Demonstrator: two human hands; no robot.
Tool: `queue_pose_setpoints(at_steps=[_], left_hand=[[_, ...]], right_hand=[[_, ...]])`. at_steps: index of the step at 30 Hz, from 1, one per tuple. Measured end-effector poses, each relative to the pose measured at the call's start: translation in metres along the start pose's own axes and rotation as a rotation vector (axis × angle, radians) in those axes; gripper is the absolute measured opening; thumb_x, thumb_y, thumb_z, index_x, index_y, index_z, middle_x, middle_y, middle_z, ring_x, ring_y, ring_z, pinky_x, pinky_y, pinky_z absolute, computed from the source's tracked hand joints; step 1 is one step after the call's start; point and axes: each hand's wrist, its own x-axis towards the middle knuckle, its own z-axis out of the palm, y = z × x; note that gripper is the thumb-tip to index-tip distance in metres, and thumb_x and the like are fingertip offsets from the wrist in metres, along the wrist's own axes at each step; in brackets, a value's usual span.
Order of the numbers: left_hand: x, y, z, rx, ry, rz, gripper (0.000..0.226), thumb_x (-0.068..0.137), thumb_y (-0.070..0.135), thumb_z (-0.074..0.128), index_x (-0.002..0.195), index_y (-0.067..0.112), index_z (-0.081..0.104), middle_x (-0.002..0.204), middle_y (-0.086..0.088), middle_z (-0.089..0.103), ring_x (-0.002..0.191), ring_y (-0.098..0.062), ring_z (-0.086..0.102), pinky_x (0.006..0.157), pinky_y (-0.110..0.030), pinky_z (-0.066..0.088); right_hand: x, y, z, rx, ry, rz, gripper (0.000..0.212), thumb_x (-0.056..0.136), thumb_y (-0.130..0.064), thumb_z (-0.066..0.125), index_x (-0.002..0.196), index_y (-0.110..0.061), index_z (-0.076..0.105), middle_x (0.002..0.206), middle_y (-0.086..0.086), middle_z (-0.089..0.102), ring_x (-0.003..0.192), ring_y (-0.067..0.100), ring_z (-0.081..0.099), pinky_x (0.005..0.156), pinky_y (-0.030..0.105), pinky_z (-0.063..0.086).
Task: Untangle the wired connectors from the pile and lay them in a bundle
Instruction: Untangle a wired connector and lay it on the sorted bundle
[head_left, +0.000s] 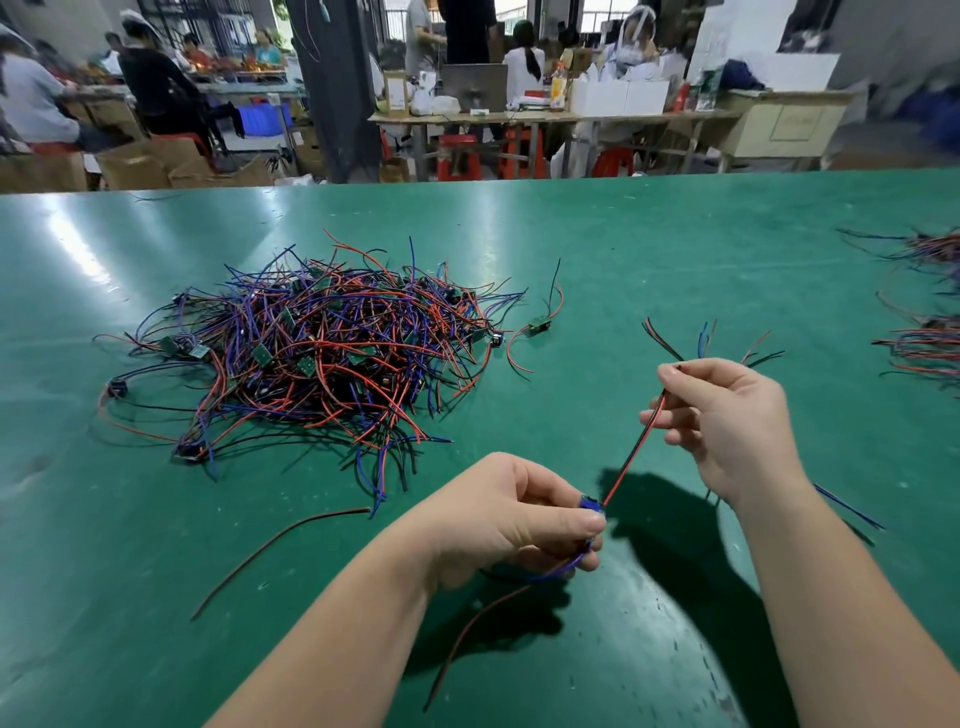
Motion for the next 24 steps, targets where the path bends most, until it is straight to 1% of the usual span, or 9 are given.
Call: queue_pose_setpoints(at_steps=[4, 8, 9, 11, 14, 17, 19, 21, 24], left_hand=[[-0.001, -0.001, -0.003, -0.011, -0.025, -0.015, 0.029, 0.086, 0.016, 0.067, 0.115, 0.018, 0.061, 0.081, -0.003, 0.072, 0.069, -0.018, 0.070, 0.063, -0.025, 0.058], [0.001, -0.002, -0.004, -0.055, -0.031, 0.088, 0.015, 0.086, 0.022, 0.066, 0.100, 0.022, 0.071, 0.095, -0.004, 0.073, 0.075, -0.020, 0.071, 0.067, -0.028, 0.058], [0.002, -0.001, -0.004, -0.123, -0.033, 0.122, 0.015, 0.082, 0.024, 0.068, 0.097, 0.022, 0.071, 0.097, -0.006, 0.073, 0.077, -0.020, 0.071, 0.067, -0.029, 0.058], [0.005, 0.002, -0.004, -0.308, -0.017, 0.194, 0.017, 0.077, 0.024, 0.069, 0.093, 0.021, 0.068, 0.098, -0.008, 0.073, 0.080, -0.019, 0.072, 0.065, -0.031, 0.058], [0.009, 0.005, -0.003, -0.504, 0.135, 0.318, 0.029, 0.070, 0.024, 0.074, 0.092, 0.016, 0.057, 0.092, -0.006, 0.073, 0.078, -0.016, 0.072, 0.056, -0.029, 0.058], [0.012, 0.002, 0.001, -0.328, 0.430, 0.458, 0.035, 0.057, 0.032, 0.077, 0.085, 0.019, 0.059, 0.072, 0.006, 0.070, 0.066, -0.005, 0.065, 0.052, -0.021, 0.052], [0.014, -0.001, 0.004, -0.173, 0.579, 0.547, 0.031, 0.057, 0.031, 0.078, 0.080, 0.019, 0.061, 0.062, 0.010, 0.065, 0.056, -0.002, 0.057, 0.049, -0.019, 0.048], [0.015, -0.005, 0.006, -0.044, 0.670, 0.630, 0.032, 0.058, 0.034, 0.083, 0.077, 0.020, 0.062, 0.062, 0.009, 0.065, 0.055, -0.006, 0.053, 0.052, -0.025, 0.047], [0.015, -0.009, 0.008, 0.155, 0.688, 0.695, 0.027, 0.062, 0.032, 0.085, 0.077, 0.024, 0.065, 0.071, 0.008, 0.069, 0.060, -0.007, 0.054, 0.057, -0.025, 0.047]], right_hand=[[-0.003, -0.001, 0.003, 0.022, -0.079, -0.114, 0.022, 0.096, -0.018, 0.054, 0.075, -0.011, 0.053, 0.050, 0.009, 0.061, 0.044, 0.022, 0.065, 0.034, 0.019, 0.042], [0.002, 0.000, 0.003, 0.097, -0.166, 0.003, 0.044, 0.101, -0.042, 0.030, 0.096, -0.010, 0.060, 0.071, 0.014, 0.069, 0.060, 0.024, 0.070, 0.046, 0.023, 0.052], [0.002, 0.001, 0.004, 0.078, -0.184, 0.052, 0.040, 0.102, -0.039, 0.031, 0.102, -0.010, 0.059, 0.076, 0.016, 0.068, 0.061, 0.024, 0.069, 0.048, 0.024, 0.053], [-0.001, 0.008, 0.004, -0.047, -0.296, 0.098, 0.022, 0.098, -0.020, 0.047, 0.112, -0.005, 0.058, 0.081, 0.017, 0.065, 0.061, 0.021, 0.067, 0.053, 0.023, 0.053], [-0.011, 0.017, 0.011, -0.272, -0.582, 0.032, 0.031, 0.070, -0.006, 0.077, 0.100, -0.002, 0.068, 0.081, 0.014, 0.067, 0.068, 0.017, 0.061, 0.062, 0.022, 0.050], [-0.023, 0.018, 0.025, -0.102, -0.718, 0.056, 0.030, 0.051, -0.017, 0.090, 0.076, -0.011, 0.074, 0.070, 0.007, 0.067, 0.060, 0.015, 0.060, 0.055, 0.019, 0.047], [-0.027, 0.018, 0.032, 0.113, -0.677, 0.128, 0.043, 0.036, -0.031, 0.095, 0.068, -0.011, 0.074, 0.063, 0.006, 0.065, 0.053, 0.013, 0.059, 0.052, 0.018, 0.048], [-0.028, 0.020, 0.036, 0.238, -0.591, 0.173, 0.035, 0.041, -0.030, 0.093, 0.065, -0.012, 0.074, 0.062, 0.004, 0.065, 0.051, 0.009, 0.060, 0.052, 0.016, 0.050], [-0.029, 0.019, 0.042, 0.355, -0.445, 0.225, 0.006, 0.062, -0.016, 0.071, 0.062, -0.010, 0.073, 0.057, 0.003, 0.064, 0.050, 0.008, 0.060, 0.046, 0.015, 0.048]])
